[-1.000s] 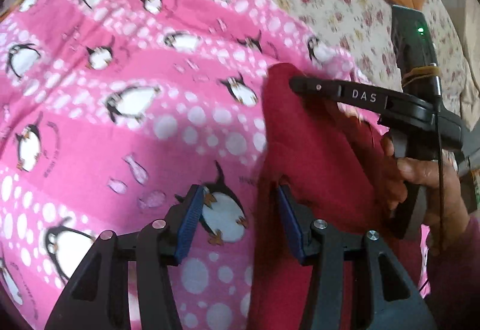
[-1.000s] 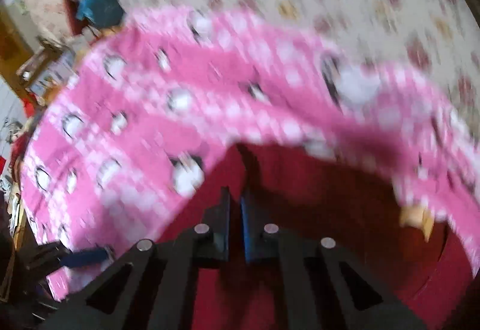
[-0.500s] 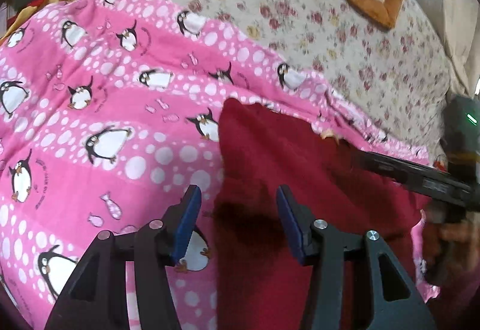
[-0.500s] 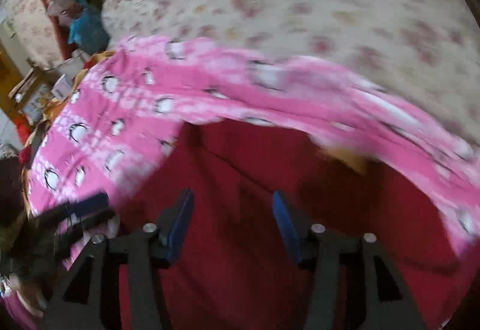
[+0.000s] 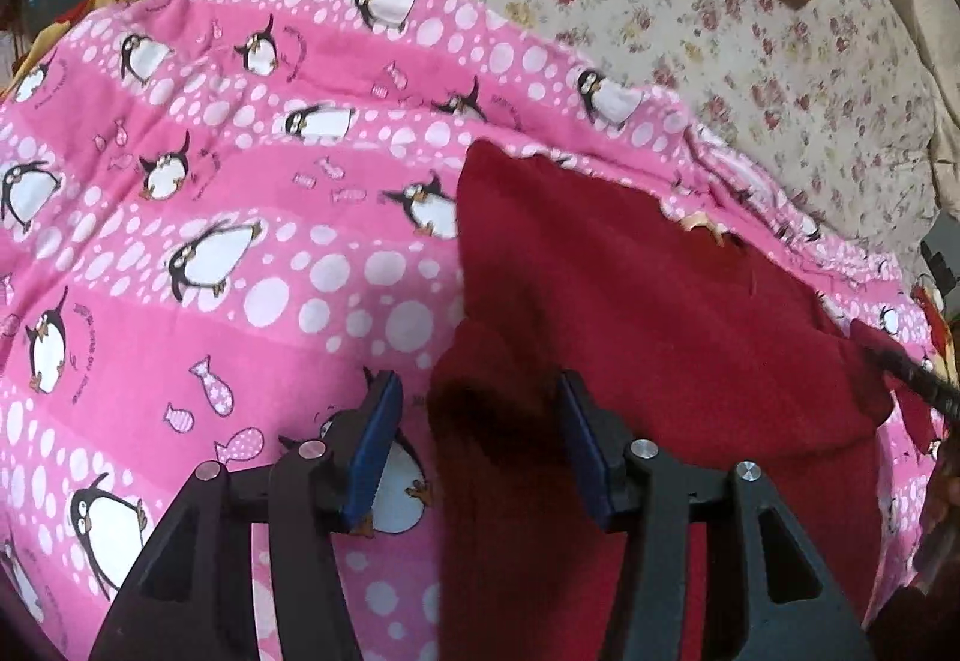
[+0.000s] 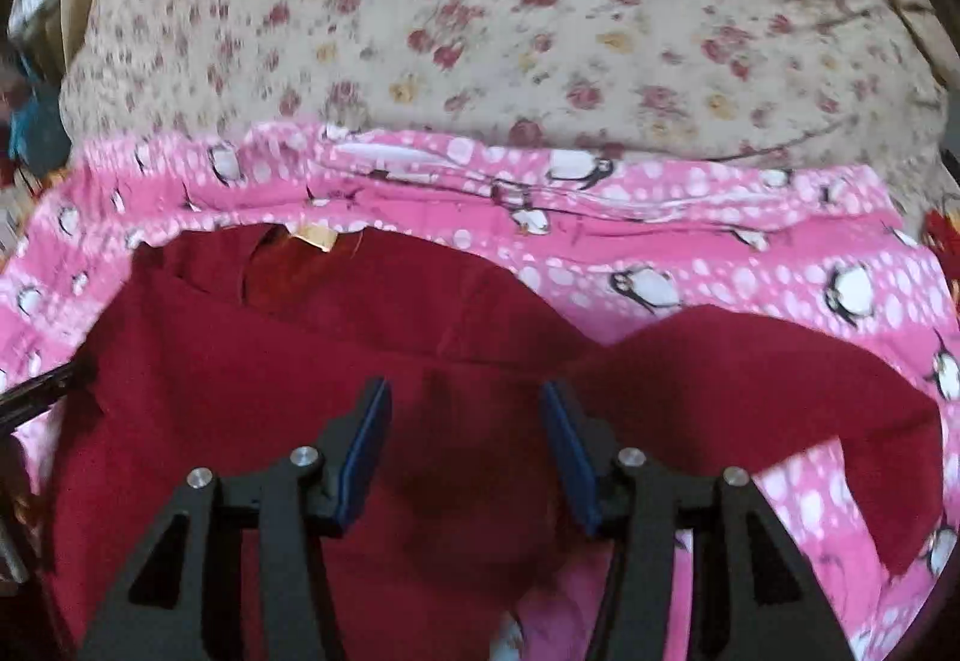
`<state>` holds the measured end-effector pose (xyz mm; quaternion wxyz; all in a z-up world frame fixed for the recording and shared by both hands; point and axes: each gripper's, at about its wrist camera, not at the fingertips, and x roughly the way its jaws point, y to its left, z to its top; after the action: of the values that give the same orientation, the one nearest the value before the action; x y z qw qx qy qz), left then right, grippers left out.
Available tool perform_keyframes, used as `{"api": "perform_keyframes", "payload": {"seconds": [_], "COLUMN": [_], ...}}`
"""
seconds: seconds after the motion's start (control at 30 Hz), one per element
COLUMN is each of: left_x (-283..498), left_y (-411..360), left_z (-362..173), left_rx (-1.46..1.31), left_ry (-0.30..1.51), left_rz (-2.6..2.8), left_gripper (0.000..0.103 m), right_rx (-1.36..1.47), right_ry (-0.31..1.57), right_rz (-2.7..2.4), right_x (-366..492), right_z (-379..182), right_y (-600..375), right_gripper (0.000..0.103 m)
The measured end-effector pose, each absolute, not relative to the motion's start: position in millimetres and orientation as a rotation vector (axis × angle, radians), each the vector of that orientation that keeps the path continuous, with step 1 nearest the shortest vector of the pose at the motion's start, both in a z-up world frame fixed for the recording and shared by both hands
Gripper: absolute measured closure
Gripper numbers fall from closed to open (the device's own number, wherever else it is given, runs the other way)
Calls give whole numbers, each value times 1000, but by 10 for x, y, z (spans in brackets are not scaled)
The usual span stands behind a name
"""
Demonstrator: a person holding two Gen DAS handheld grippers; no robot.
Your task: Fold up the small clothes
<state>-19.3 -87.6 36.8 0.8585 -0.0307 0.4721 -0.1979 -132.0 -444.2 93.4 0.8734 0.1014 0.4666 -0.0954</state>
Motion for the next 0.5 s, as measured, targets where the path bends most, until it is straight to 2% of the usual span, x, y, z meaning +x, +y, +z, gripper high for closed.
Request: {"api": "perform_keyframes", "payload": {"seconds": [0.27,0.5], "left_x": [-390,-498], "left_y": [-1062,-1150], "left_z": [623,604], "left_rx": [6,88], "left_ry": [874,855], "left_rz": [-458,-449], "left_gripper": [71,71], "right_rx": [185,221], "right_ry": [1059,1047], "right_rz": [-194,-158], "right_x": [-1456,-1562], "right_z": [499,739], "right_y": [-4266,-4137], "right_gripper": [48,47]}}
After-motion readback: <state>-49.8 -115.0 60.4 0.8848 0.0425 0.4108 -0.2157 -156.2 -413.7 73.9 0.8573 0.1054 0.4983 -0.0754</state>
